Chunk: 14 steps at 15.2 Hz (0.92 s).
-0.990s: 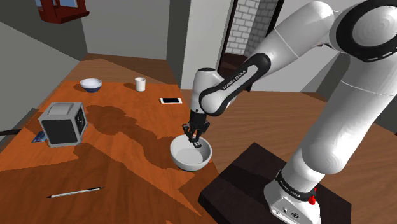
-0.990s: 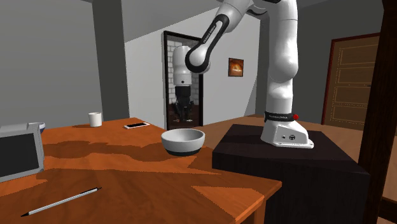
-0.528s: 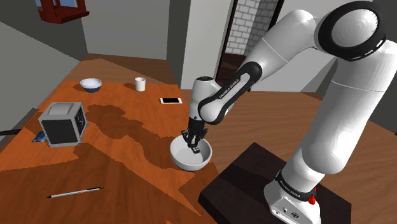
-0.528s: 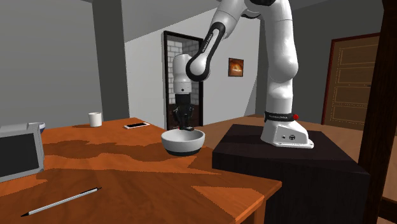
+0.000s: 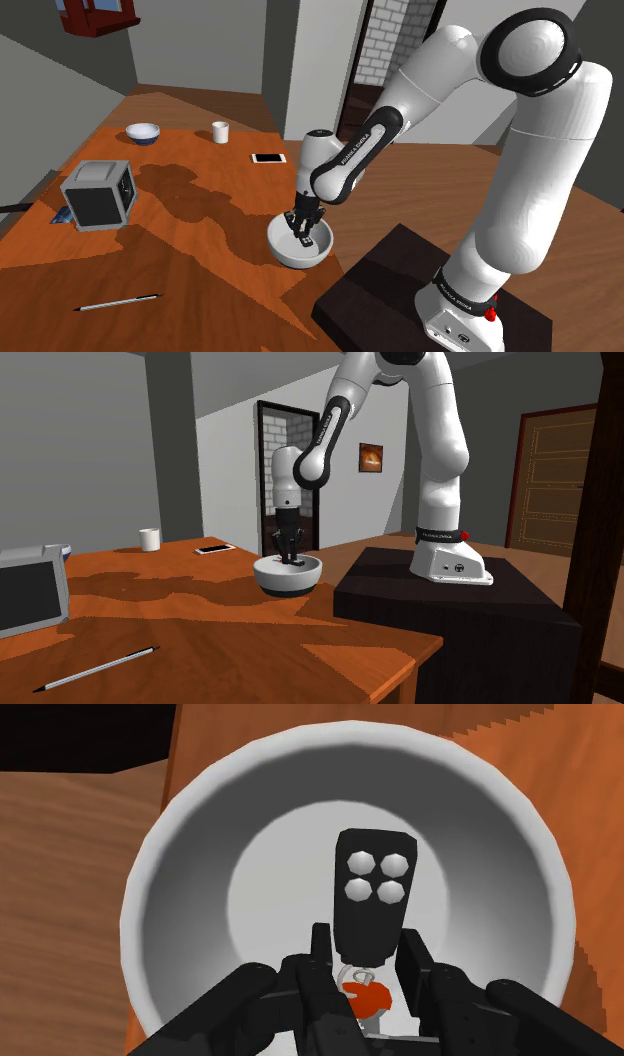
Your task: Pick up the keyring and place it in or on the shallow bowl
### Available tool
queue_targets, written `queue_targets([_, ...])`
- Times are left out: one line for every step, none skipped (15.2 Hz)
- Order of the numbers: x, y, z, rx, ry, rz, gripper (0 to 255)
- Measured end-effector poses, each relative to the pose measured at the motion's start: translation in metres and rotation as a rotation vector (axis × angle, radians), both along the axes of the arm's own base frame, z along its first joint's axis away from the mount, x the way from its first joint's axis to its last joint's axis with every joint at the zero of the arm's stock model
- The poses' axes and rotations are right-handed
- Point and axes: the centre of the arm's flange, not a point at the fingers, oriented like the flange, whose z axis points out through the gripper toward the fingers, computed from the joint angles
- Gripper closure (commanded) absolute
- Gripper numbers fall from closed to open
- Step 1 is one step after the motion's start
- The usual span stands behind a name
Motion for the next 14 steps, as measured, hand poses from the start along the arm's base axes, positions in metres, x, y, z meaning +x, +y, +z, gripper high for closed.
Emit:
queue_targets([0.000, 0.000, 0.000, 0.000, 0.000, 0.000, 255])
queue_targets([0.000, 0.000, 0.000, 0.000, 0.000, 0.000, 255])
queue_targets([0.000, 0.000, 0.000, 0.000, 0.000, 0.000, 0])
queue_targets([0.000, 0.000, 0.000, 0.000, 0.000, 0.000, 0])
queue_targets([0.000, 0.000, 0.000, 0.000, 0.000, 0.000, 0])
queue_targets([0.000, 0.000, 0.000, 0.000, 0.000, 0.000, 0])
queue_targets([0.000, 0.000, 0.000, 0.000, 0.000, 0.000, 0])
queue_targets([0.000, 0.000, 0.000, 0.000, 0.000, 0.000, 0])
queue_targets([0.000, 0.000, 0.000, 0.000, 0.000, 0.000, 0])
queue_targets([0.000, 0.001, 0.006, 0.000, 0.000, 0.000, 0])
queue_targets([0.000, 0.000, 0.014, 0.000, -0.001, 0.000, 0])
queue_targets([0.000, 0.000, 0.023, 0.000, -0.001, 0.000, 0])
queue_targets([0.001, -0.001, 0.036, 0.000, -0.002, 0.000, 0])
queue_targets([0.001, -0.001, 0.044, 0.000, -0.002, 0.000, 0])
